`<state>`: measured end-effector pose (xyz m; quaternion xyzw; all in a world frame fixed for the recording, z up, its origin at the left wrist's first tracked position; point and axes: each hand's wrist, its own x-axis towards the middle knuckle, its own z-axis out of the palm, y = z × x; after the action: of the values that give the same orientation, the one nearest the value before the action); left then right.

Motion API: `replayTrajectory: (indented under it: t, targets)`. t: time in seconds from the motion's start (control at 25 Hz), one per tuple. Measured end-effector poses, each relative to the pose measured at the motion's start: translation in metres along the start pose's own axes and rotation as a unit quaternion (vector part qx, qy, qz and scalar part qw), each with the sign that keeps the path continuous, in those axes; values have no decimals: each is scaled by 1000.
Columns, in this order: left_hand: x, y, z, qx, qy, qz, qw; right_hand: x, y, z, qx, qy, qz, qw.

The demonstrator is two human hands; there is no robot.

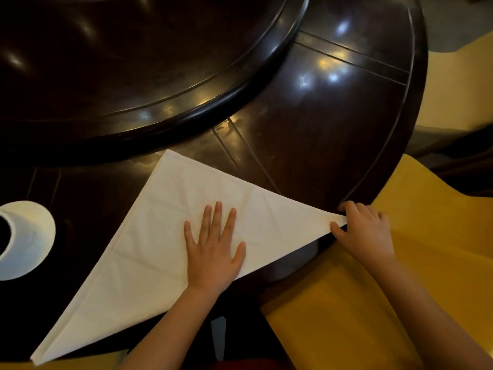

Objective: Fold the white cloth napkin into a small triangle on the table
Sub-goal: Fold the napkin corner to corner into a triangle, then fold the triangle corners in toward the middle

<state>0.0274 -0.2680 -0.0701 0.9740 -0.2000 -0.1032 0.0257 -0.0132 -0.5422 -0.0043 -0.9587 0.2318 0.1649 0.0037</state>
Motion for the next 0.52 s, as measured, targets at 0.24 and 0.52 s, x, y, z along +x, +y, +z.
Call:
replayTrajectory:
  t: [0.24,0.52]
  targets:
    - [0,-1,-1,-5,6,2,1000,9,14,-9,172,-86,70,979]
    - [0,-3,1,-13,6,3,1000,8,7,-51,408,-62,-44,910]
